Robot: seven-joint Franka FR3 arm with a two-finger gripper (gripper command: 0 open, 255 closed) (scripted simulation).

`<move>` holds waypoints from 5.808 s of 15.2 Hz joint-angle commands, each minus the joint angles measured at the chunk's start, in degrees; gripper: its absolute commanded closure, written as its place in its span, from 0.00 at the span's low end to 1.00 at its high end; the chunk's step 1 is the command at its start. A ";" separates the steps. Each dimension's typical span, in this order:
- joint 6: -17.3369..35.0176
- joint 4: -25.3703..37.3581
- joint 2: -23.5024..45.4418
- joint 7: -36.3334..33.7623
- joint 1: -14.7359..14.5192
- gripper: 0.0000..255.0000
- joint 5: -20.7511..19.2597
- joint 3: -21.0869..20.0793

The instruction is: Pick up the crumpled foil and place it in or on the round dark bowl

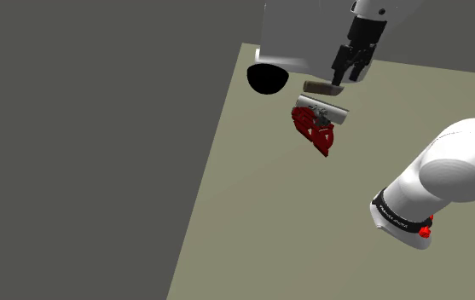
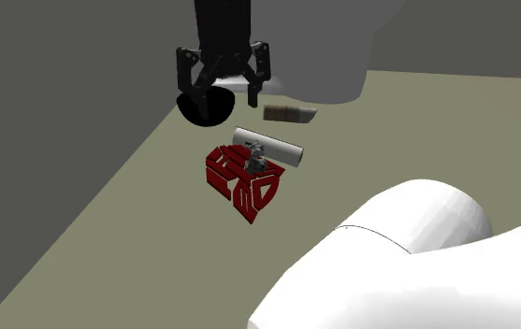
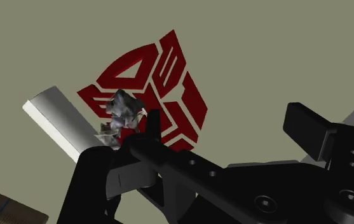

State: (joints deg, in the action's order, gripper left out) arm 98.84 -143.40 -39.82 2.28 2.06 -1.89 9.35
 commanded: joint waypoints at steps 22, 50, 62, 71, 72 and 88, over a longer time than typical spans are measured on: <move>33.03 -1.62 31.49 11.78 3.00 0.00 10.34 16.58; 26.97 0.42 26.82 8.65 3.66 1.00 7.45 15.69; 17.15 5.50 21.50 5.45 4.36 1.00 5.04 14.32; 9.98 10.43 19.02 3.79 4.51 1.00 4.29 13.43; 9.20 11.04 18.82 3.63 4.52 1.00 4.24 13.34; 0.70 49.57 51.75 6.23 2.41 1.00 17.00 14.21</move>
State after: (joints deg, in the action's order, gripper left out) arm 100.75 -97.10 9.73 8.49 4.23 14.25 23.61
